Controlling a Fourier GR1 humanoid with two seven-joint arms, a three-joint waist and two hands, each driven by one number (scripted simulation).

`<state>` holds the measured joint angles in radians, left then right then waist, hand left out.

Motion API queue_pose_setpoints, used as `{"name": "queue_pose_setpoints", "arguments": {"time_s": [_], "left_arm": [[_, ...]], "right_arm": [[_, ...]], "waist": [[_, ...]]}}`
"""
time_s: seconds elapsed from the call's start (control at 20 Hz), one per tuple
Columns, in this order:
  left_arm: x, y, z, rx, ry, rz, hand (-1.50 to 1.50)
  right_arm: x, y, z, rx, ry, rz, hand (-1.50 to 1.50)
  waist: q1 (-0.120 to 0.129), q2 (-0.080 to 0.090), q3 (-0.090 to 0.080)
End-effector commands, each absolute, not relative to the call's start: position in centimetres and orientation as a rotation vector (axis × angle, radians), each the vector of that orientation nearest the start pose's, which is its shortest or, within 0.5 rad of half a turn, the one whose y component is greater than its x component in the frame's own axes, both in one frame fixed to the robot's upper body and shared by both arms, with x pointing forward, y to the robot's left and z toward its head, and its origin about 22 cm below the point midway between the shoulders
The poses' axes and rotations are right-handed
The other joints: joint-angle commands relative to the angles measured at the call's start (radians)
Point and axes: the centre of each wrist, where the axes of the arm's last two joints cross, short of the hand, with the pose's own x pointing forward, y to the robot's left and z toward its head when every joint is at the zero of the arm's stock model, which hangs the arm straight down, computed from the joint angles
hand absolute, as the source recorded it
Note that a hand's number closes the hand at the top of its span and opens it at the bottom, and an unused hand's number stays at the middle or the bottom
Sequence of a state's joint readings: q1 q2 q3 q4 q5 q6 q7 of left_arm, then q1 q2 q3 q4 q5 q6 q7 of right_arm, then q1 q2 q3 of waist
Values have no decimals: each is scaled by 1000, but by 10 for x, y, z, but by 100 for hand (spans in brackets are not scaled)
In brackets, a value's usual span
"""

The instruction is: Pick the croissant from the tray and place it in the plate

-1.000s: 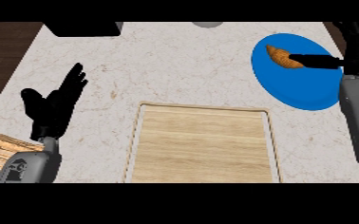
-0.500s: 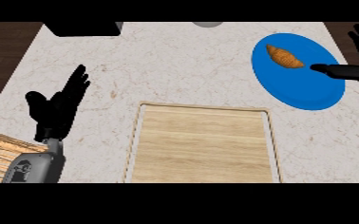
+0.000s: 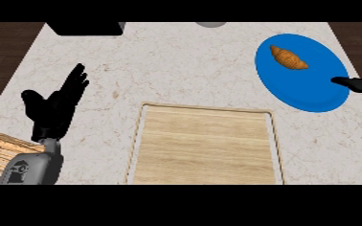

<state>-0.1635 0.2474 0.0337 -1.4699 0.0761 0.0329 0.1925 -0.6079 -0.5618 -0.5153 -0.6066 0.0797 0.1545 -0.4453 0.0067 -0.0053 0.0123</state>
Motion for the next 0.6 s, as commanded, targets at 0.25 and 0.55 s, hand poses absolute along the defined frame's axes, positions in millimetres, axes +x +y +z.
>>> {"name": "queue_pose_setpoints", "arguments": {"time_s": [0.25,0.55], "left_arm": [[287,280,22,143,-1414,-88,0],[291,278,26,166,-1396,-95,0]], "right_arm": [[318,-499,60,-523,-1701,-16,-150],[305,-511,57,-555,-1656,38,-150]], "waist": [[7,11,-11],[2,9,-11]]}}
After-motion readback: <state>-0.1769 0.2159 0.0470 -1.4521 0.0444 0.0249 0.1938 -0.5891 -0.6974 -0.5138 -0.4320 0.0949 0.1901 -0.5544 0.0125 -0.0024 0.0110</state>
